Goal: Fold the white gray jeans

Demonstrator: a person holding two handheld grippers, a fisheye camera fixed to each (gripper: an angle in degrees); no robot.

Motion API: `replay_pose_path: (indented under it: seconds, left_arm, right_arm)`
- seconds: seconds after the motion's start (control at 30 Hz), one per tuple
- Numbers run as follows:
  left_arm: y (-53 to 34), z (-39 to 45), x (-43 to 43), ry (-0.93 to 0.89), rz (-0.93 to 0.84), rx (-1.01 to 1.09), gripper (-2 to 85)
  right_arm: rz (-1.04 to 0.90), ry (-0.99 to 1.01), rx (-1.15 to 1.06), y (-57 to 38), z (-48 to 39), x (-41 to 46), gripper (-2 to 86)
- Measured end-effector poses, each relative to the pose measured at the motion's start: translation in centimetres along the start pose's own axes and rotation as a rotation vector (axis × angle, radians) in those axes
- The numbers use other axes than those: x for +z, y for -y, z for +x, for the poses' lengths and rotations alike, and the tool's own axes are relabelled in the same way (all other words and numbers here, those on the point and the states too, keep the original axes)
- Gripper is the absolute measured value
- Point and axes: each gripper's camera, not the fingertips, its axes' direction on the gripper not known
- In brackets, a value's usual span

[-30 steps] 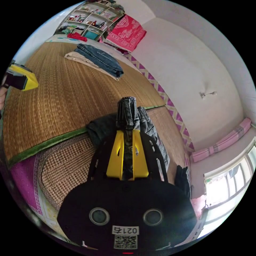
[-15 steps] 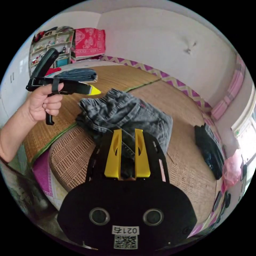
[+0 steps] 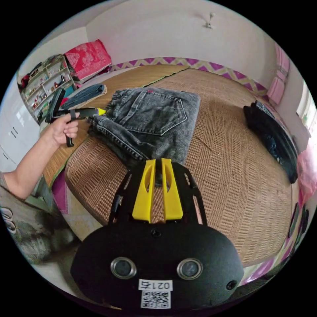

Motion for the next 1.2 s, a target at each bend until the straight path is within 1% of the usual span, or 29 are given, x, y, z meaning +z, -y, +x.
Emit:
replay_pose_path:
  seconds: [0.03,0.07,0.1,0.17,0.2,0.27,0.3,0.37,0.43,0.53,0.67,0.73,0.87,0.93,1.0,1.1,1.17,1.2]
  left_arm:
    - [-0.2,-0.4,-0.3,-0.028,0.022,-0.022,-0.5]
    - [-0.3,-0.6,-0.8,-0.04,0.047,-0.028,-0.4]
    - [-0.5,-1.0,-1.7,-0.068,0.092,-0.039,0.1]
    - [-0.2,-2.1,-1.9,-0.086,0.072,-0.072,2.8]
    - [0.1,-3.0,-1.5,-0.109,0.037,-0.084,5.2]
    - [0.5,-4.4,-0.4,-0.124,-0.018,-0.086,8.4]
    - [0.6,-5.3,0.6,-0.15,-0.055,-0.091,10.0]
    - [0.6,-6.6,2.7,-0.225,-0.123,-0.107,11.6]
    - [0.4,-7.7,6.0,-0.281,-0.21,-0.12,13.5]
    - [0.2,-7.9,10.7,-0.272,-0.312,-0.141,14.0]
    - [-0.1,-8.9,13.5,-0.334,-0.309,-0.198,12.1]
    - [-0.7,-9.5,14.2,-0.35,-0.29,-0.211,9.3]
    - [-1.9,-9.2,13.4,-0.382,-0.195,-0.259,5.0]
    - [-1.3,-6.1,11.5,-0.379,-0.149,-0.214,4.3]
    - [0.2,-2.7,10.4,-0.395,-0.137,-0.142,4.1]
    - [4.5,3.9,10.2,-0.42,-0.144,-0.022,4.2]
    - [8.1,8.2,11.5,-0.436,-0.146,0.04,4.3]
    - [10.9,11.3,13.1,-0.443,-0.146,0.078,4.3]
  right_arm:
    - [0.046,0.016,-0.014,-0.7,1.5,-0.4,4.4]
    - [0.12,0.024,0.034,-1.4,4.3,-0.8,4.9]
    - [0.137,0.035,0.059,-1.5,5.8,-0.6,5.5]
    - [0.127,0.145,0.167,-1.1,13.9,3.0,8.1]
    - [0.104,0.188,0.192,-0.8,16.1,4.6,8.8]
    - [0.015,0.368,0.311,-0.9,24.8,12.5,10.8]
    - [-0.005,0.425,0.342,-1.2,26.8,14.5,11.0]
    - [-0.077,0.724,0.454,-2.9,33.3,23.0,11.9]
    - [-0.122,0.828,0.468,-3.9,35.7,28.1,12.6]
    - [-0.143,0.9,0.456,-4.1,37.8,33.6,11.5]
    - [-0.171,0.841,0.384,-3.7,39.4,39.0,8.6]
    - [-0.167,0.832,0.371,-4.5,40.5,40.4,7.8]
    - [-0.089,0.882,0.402,-6.4,43.0,41.1,6.7]
    - [-0.068,0.893,0.388,-6.7,44.1,39.8,6.6]
    - [-0.041,0.879,0.363,-6.9,45.8,37.3,6.5]
    - [0.026,0.879,0.361,-7.1,51.4,31.6,6.4]
    - [0.083,0.808,0.36,-6.6,57.2,25.7,6.4]
    - [0.098,0.782,0.365,-6.3,58.9,24.1,6.4]
